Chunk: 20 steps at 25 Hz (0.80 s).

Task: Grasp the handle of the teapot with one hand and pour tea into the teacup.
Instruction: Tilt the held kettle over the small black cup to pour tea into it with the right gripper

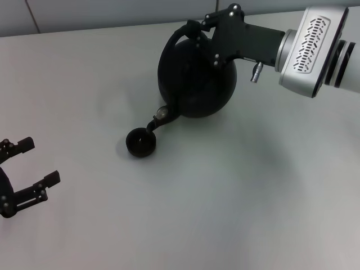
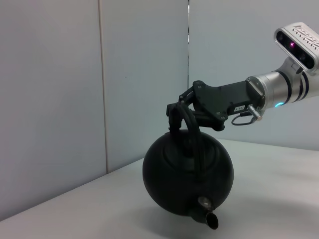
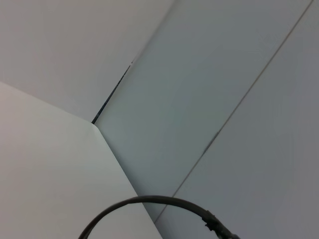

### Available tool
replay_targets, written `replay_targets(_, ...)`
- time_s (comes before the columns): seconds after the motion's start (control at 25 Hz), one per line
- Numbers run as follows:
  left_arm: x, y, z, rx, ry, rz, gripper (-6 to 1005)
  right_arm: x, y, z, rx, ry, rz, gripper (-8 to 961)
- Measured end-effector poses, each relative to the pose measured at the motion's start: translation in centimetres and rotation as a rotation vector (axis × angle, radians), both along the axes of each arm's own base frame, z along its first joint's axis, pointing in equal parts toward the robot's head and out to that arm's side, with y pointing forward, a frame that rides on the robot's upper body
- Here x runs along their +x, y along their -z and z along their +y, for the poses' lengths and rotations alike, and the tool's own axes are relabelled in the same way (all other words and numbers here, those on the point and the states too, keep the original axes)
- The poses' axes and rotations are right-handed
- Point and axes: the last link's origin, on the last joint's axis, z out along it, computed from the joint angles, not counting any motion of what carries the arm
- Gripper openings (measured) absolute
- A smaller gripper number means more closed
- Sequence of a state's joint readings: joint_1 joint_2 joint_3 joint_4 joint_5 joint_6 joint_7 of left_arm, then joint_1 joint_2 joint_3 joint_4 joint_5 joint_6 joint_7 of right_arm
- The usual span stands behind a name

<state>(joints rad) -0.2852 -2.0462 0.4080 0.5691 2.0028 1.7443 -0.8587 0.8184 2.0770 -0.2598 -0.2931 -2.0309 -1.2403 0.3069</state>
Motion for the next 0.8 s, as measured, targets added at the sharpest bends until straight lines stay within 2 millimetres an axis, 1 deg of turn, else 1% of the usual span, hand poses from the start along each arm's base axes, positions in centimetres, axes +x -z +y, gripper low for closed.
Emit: replay_targets(0.8,0.1,-0.1,0.1,0.007,0.0,-0.006,843,-1.7,0.7,0.4,-0.002,-0.088,-0.052,140)
